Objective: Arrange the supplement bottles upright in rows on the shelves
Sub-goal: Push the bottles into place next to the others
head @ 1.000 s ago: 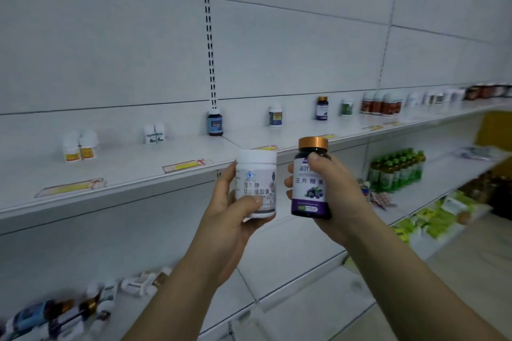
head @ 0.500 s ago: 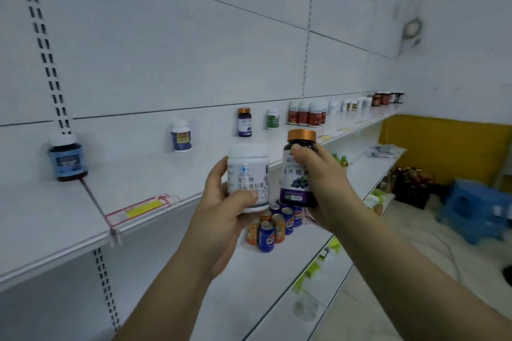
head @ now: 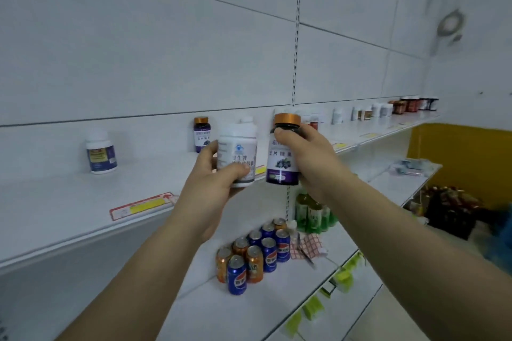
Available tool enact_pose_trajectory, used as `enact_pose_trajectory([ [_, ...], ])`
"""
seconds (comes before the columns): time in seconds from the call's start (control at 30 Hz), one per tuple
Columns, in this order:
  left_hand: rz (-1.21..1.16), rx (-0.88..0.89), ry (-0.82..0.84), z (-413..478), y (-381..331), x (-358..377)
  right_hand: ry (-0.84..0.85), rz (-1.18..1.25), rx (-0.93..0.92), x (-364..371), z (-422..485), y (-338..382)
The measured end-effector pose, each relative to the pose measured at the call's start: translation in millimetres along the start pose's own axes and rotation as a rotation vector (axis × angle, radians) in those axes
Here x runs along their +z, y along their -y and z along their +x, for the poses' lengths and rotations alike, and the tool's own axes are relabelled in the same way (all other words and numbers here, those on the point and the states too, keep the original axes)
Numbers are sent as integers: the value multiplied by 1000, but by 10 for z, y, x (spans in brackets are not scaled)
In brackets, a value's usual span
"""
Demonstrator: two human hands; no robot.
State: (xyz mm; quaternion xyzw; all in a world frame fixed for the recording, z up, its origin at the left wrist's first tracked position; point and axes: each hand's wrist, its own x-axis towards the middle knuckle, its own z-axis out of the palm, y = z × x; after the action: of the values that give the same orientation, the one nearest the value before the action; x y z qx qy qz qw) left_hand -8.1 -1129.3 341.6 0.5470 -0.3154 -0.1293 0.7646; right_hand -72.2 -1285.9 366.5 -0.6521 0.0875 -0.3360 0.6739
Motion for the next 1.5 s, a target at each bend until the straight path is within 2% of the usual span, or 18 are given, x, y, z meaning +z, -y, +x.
enact_pose_trajectory([
  [0.13,295,44,-170,324,59,262,116,-22,23,-270,470,13],
  [0.23,444,12,-256,568,118,301,187,-20,42,-303,806,-58],
  [0.5,788,-164,-301,984,353,2,301,-110,75,-5,1623,-506],
  [0.6,816,-171,-356,1058,424,-73,352,-190,82,123,1873,-712],
  [0.77,894,-178,-333,1224,480,-105,430,-276,38,312,2290,-947],
  [0.97,981,-191,-403,1421,557,-117,599,-397,7,506,2704,-1077],
  [1.2,1021,-220,-502,1467,644,-82,639,-549,-86,582,3137,-1305],
  [1.5,1018,-241,-548,1453,636,-103,685,-657,-200,683,3308,-1472],
])
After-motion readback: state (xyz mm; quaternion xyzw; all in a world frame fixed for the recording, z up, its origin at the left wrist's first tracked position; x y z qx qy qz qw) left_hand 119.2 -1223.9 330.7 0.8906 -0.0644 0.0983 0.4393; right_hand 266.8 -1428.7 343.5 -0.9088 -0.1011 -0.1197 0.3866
